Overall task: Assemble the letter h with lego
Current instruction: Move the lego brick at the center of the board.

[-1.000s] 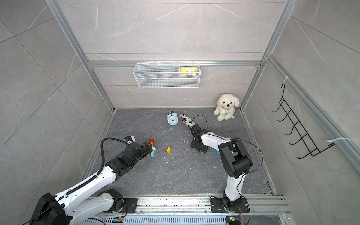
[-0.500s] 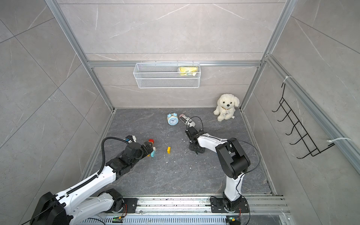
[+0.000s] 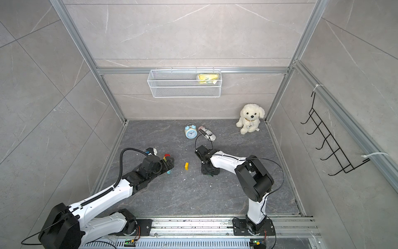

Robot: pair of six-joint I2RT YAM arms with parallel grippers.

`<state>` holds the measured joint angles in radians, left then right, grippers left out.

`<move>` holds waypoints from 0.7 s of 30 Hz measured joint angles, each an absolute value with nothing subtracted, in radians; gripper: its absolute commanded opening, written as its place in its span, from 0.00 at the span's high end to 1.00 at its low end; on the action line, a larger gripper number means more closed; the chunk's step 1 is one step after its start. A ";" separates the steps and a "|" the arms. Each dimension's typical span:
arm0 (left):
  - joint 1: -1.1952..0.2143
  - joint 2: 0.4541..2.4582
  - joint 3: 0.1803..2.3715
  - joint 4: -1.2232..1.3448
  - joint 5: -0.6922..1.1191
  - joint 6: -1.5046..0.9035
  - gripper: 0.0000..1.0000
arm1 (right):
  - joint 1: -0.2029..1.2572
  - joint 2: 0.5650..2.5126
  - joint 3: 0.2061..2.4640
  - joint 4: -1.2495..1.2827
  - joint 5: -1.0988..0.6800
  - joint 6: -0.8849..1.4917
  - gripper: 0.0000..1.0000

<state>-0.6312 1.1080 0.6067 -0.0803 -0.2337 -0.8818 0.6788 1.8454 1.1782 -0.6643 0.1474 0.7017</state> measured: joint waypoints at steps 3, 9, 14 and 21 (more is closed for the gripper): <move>-0.635 1.107 0.607 -0.080 -0.234 -0.875 0.00 | 0.680 1.845 1.178 -0.656 0.119 0.706 0.47; -0.642 1.108 0.608 -0.080 -0.233 -0.862 0.00 | 0.680 1.844 1.178 -0.617 0.067 0.718 0.48; -0.651 1.142 0.639 -0.082 -0.223 -0.848 0.00 | 0.681 1.838 1.171 -0.585 0.051 0.733 0.26; -0.741 1.283 0.833 -0.174 -0.167 -0.790 0.00 | 0.642 1.597 1.022 -0.503 0.045 0.728 0.19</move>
